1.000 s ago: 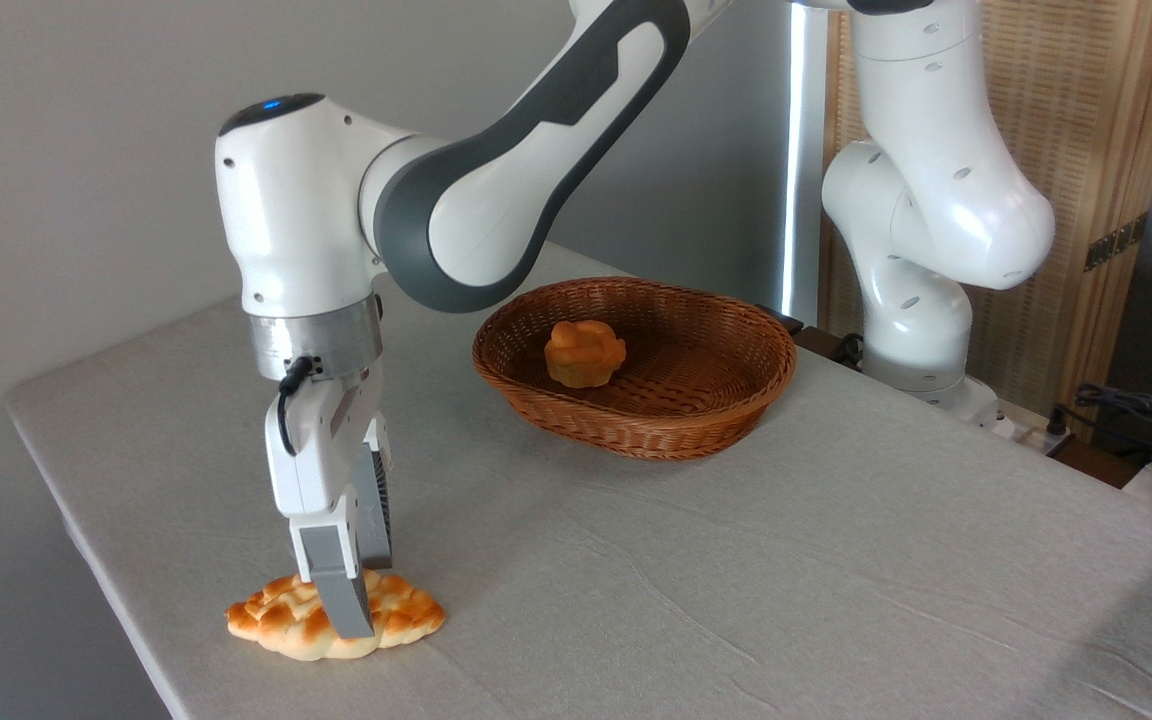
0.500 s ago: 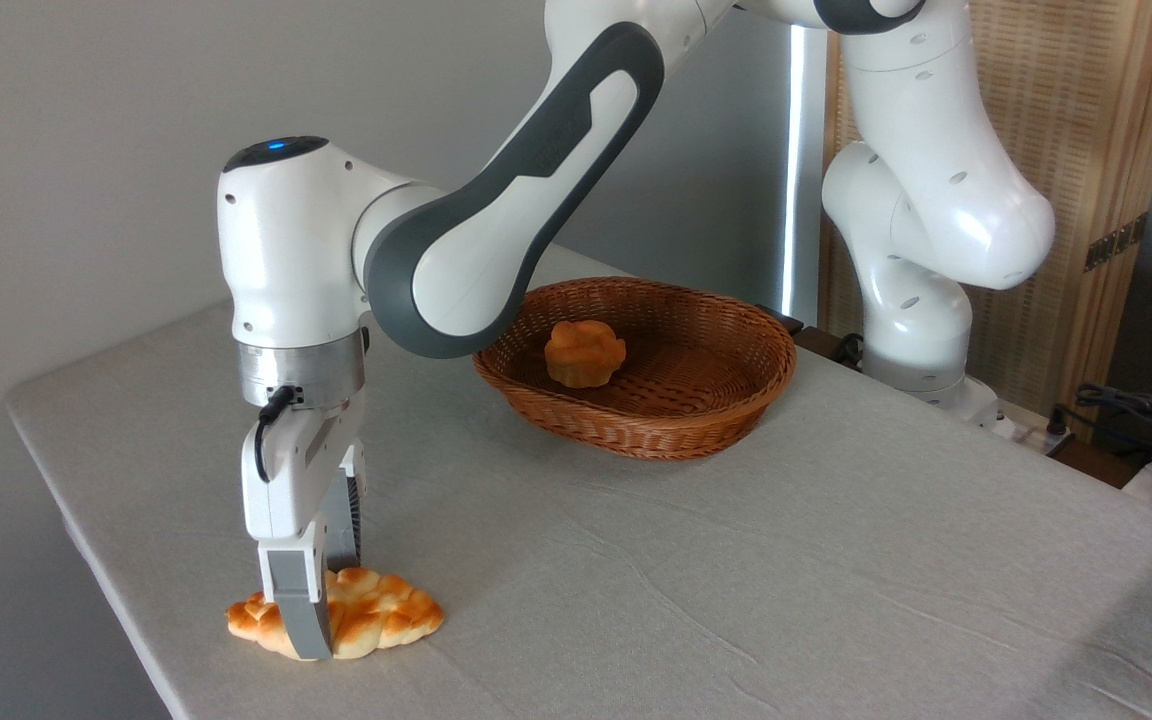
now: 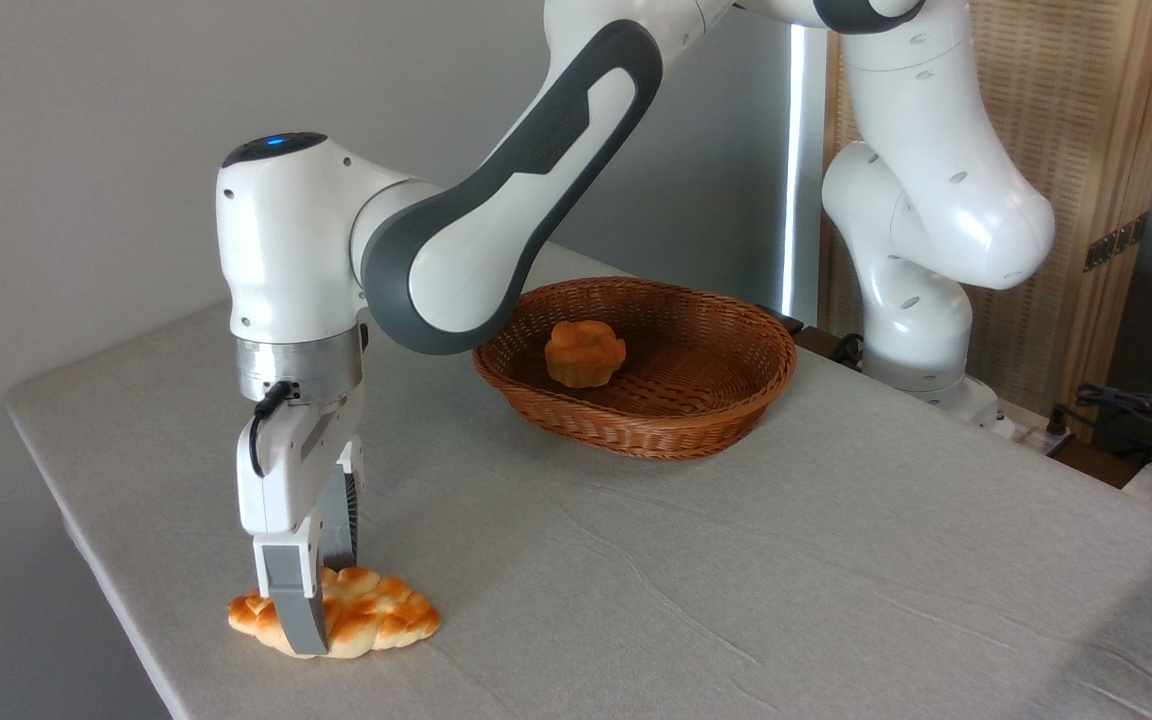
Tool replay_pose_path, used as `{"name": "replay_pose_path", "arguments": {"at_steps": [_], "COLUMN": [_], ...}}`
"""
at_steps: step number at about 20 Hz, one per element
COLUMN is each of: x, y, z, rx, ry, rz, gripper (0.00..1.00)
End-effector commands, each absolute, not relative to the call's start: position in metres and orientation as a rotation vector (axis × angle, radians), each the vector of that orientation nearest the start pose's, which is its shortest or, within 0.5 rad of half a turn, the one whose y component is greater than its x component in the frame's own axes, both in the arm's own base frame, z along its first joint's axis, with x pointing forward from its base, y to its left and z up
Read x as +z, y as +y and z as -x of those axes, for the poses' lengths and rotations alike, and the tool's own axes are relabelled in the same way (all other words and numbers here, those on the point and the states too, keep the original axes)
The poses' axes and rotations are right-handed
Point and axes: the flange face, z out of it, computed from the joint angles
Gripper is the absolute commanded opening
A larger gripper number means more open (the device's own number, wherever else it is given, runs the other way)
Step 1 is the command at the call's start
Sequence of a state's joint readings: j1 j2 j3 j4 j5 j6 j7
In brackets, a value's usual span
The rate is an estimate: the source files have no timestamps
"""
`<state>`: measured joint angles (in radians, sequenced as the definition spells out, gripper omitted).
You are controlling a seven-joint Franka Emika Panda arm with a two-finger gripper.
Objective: Put bread into the basket
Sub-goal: 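Close the gripper on the middle of the braided loaf, then lift the braided loaf and carry it over the wicker basket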
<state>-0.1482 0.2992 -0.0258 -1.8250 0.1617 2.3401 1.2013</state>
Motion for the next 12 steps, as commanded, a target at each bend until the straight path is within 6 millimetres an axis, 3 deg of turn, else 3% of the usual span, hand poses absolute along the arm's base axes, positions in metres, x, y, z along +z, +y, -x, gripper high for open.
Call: {"name": "replay_pose_path", "arguments": {"at_steps": [1,5,7,8,9,12], "x": [0.397,0.398,0.410,0.425,0.436,0.508], "y": [-0.113,-0.113,-0.113,-0.116,-0.119,-0.115], "z": [-0.642,-0.642,-0.640,-0.638,-0.635,-0.593], "rx": [-0.210,-0.211,-0.231,-0.258,-0.270,-0.159], "ry": [1.981,1.980,1.971,1.953,1.950,1.876], "rz": [2.129,2.128,2.123,2.124,2.119,2.250], "gripper": [0.18,0.18,0.22,0.36,0.36,0.27]}}
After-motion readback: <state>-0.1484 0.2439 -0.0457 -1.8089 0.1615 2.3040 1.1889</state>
